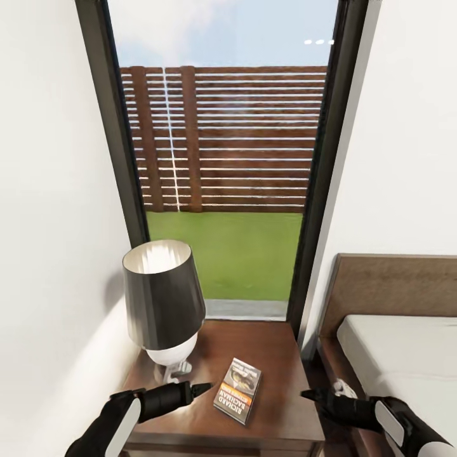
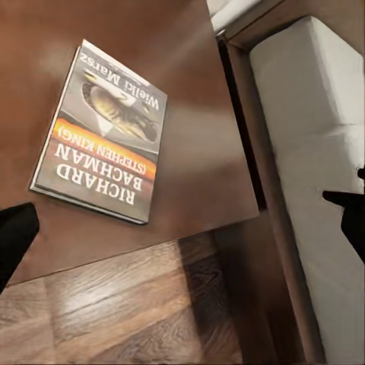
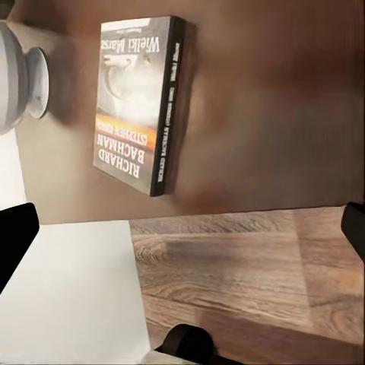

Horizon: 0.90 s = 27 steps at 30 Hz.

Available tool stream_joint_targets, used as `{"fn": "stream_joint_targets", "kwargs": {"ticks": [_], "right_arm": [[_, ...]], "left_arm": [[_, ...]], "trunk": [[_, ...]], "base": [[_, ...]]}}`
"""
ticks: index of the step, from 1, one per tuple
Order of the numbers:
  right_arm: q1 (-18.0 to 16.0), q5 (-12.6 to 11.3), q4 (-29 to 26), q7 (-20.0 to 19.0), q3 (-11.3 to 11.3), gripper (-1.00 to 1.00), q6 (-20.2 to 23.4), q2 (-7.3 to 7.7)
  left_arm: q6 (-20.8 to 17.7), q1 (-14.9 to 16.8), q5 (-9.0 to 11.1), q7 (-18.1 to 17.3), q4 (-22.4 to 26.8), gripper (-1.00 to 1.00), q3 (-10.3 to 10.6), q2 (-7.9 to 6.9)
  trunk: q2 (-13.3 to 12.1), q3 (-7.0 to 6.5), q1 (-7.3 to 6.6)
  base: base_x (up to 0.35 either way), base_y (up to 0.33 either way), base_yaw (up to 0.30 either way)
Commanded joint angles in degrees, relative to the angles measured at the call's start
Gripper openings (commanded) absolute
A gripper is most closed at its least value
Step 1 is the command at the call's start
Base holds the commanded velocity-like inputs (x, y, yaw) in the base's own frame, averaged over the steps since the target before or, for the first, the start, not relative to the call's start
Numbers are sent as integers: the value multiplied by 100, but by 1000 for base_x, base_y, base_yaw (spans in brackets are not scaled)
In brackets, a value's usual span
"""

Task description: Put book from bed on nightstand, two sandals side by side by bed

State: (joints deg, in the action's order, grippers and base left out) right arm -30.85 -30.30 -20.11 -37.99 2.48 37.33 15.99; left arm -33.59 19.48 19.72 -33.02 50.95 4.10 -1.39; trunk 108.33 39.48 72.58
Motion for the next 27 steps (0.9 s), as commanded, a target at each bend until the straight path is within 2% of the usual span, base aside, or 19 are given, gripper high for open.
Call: {"fn": "stream_joint_targets", "kwargs": {"ticks": [1,4,7,13,16,20,23,27], "right_arm": [[-2,7,-3,3,25,100,27,15],[5,148,0,2,25,100,21,43],[7,179,1,2,25,100,17,49],[8,206,-1,-3,25,100,17,53],[8,208,-1,0,25,100,14,53],[8,208,-1,1,25,100,13,54],[14,208,-1,1,25,100,12,54],[16,208,-1,2,25,100,11,54]], "left_arm": [[-43,1,21,100,4,100,11,-4],[-39,-18,-97,663,3,100,12,-2],[17,-31,-179,1096,-4,100,12,-2],[424,-43,-249,1907,-401,100,24,5],[700,-46,-256,2052,-666,100,23,6],[923,-48,-257,2101,-903,100,21,7],[1324,-46,-258,2113,-1204,100,27,7],[1606,-49,-259,2115,-1493,100,29,7]], "trunk": [[-39,-13,-23],[-159,-66,-89],[-279,-120,-155],[-520,-228,-287],[-640,-282,-353],[-801,-354,-441],[-921,-408,-506],[-1081,-479,-594]], "base": [[0,0,0],[0,0,0],[0,0,0],[0,0,0],[0,0,0],[0,0,0],[0,0,0],[0,0,0]]}}
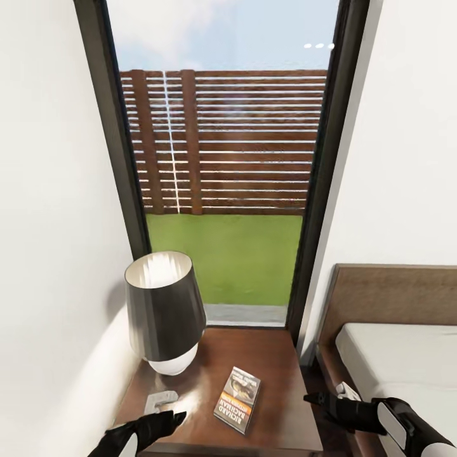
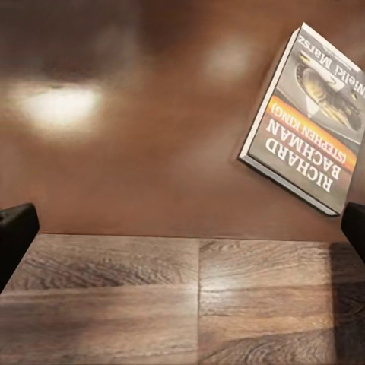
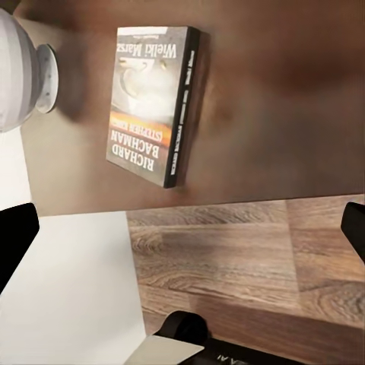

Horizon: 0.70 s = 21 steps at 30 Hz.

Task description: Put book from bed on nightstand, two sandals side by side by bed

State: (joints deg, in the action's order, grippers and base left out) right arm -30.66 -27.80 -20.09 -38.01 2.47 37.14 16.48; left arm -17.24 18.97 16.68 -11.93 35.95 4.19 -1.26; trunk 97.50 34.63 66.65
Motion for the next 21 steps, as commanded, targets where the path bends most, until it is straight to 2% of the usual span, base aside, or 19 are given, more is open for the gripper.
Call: {"fn": "stream_joint_targets", "kwargs": {"ticks": [1,9,10,12,13,15,16,18,20,21], "right_arm": [[-2,-41,-4,4,26,100,30,5],[3,-33,4,4,32,100,-47,5],[13,-18,16,6,34,100,-464,5],[21,58,21,6,34,100,-773,5],[27,238,76,10,34,100,-1034,2],[31,630,350,12,34,100,-1320,-5],[32,848,567,15,34,100,-1480,-8],[33,1243,1187,19,35,100,-2108,-28],[33,1460,1847,26,35,100,-2957,-47],[33,1482,1950,27,35,100,-3091,-49]], "left_arm": [[1,2,43,6,-28,100,21,-6],[71,1,45,70,-100,100,19,-6],[215,1,44,399,-222,100,25,-1],[381,1,42,639,-395,100,36,29],[586,1,40,801,-595,100,41,83],[849,1,38,907,-835,100,45,124],[944,1,38,934,-934,100,46,136],[1053,1,37,962,-1147,100,51,156],[1178,3,37,976,-1429,100,49,213],[1211,3,35,977,-1486,100,49,231]], "trunk": [[-38,-13,-23],[-359,-156,-199],[-399,-174,-221],[-480,-210,-265],[-520,-228,-287],[-600,-264,-331],[-640,-282,-353],[-720,-318,-396],[-801,-354,-440],[-841,-372,-462]], "base": [[0,0,0],[0,0,0],[0,0,0],[0,0,0],[0,0,0],[0,0,0],[0,0,0],[0,0,0],[0,0,0],[0,0,0]]}}
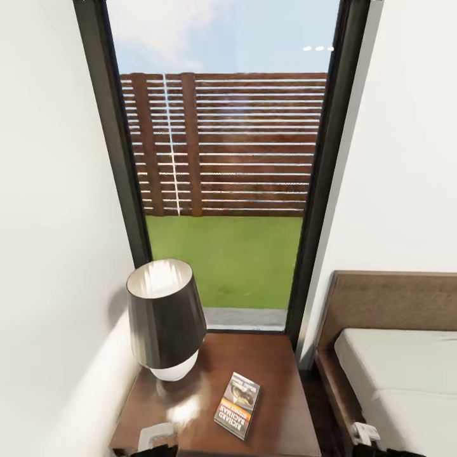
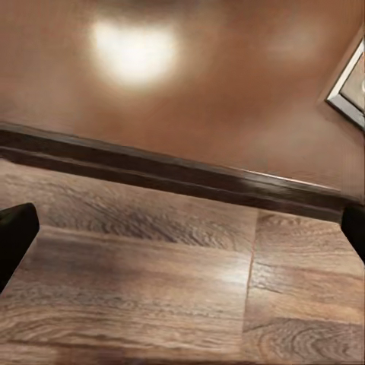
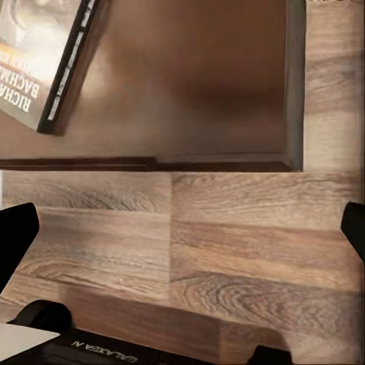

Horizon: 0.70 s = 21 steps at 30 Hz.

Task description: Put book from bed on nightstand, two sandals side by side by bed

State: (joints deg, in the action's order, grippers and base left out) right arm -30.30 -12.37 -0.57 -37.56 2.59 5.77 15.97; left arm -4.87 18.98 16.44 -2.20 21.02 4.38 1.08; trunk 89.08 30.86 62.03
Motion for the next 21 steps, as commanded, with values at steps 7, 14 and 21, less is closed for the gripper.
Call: {"fn": "stream_joint_targets", "kwargs": {"ticks": [7,14,21], "right_arm": [[117,20,499,13,22,100,-542,-19],[301,31,530,20,22,100,-531,-26],[848,33,531,13,23,100,-500,-28]], "left_arm": [[593,-12,42,17,-905,100,20,122],[757,-25,51,18,-1629,100,18,127],[929,-58,72,18,-1975,100,18,120]], "trunk": [[-279,-121,-155],[-560,-246,-309],[-841,-372,-462]], "base": [[0,0,0],[0,0,0],[0,0,0]]}}
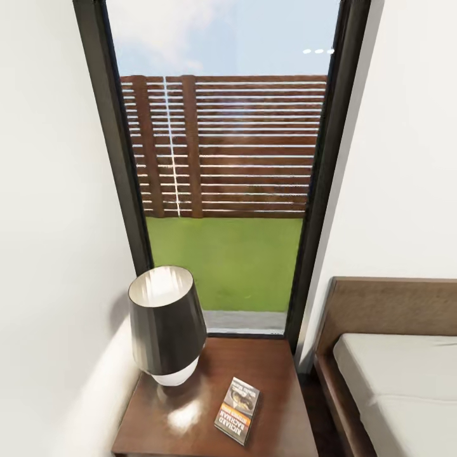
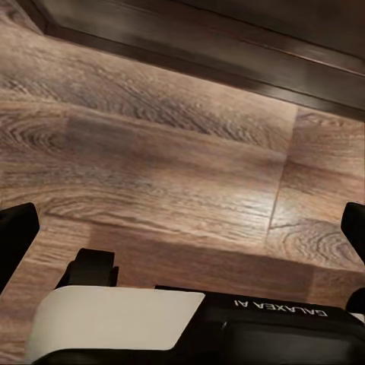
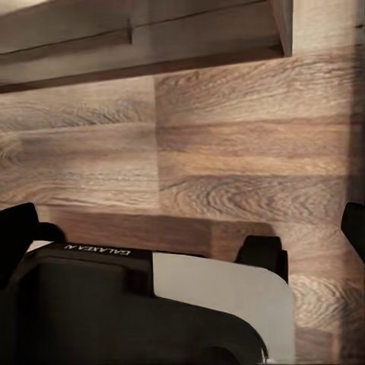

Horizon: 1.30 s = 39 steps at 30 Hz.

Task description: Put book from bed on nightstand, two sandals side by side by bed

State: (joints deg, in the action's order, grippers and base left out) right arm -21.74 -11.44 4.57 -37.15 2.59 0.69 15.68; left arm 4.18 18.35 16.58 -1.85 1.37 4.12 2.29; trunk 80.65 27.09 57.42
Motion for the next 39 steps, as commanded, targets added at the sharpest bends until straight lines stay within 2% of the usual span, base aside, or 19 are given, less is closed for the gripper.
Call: {"fn": "stream_joint_targets", "kwargs": {"ticks": [1,3,11,39], "right_arm": [[36,-60,17,-28,23,100,11,1],[218,-57,17,-32,24,100,17,0],[440,-58,10,-18,30,100,1,3],[460,-69,9,-20,23,100,-62,-58]], "left_arm": [[23,-17,61,-17,-21,100,44,0],[17,-124,64,-22,-35,100,44,0],[23,-271,65,-26,-26,100,31,-8],[56,-280,56,-26,-23,100,27,-18]], "trunk": [[-38,-13,-23],[-118,-49,-67],[-439,-193,-243],[-439,-193,-243]], "base": [[0,0,0],[0,0,0],[0,0,0],[0,0,0]]}}
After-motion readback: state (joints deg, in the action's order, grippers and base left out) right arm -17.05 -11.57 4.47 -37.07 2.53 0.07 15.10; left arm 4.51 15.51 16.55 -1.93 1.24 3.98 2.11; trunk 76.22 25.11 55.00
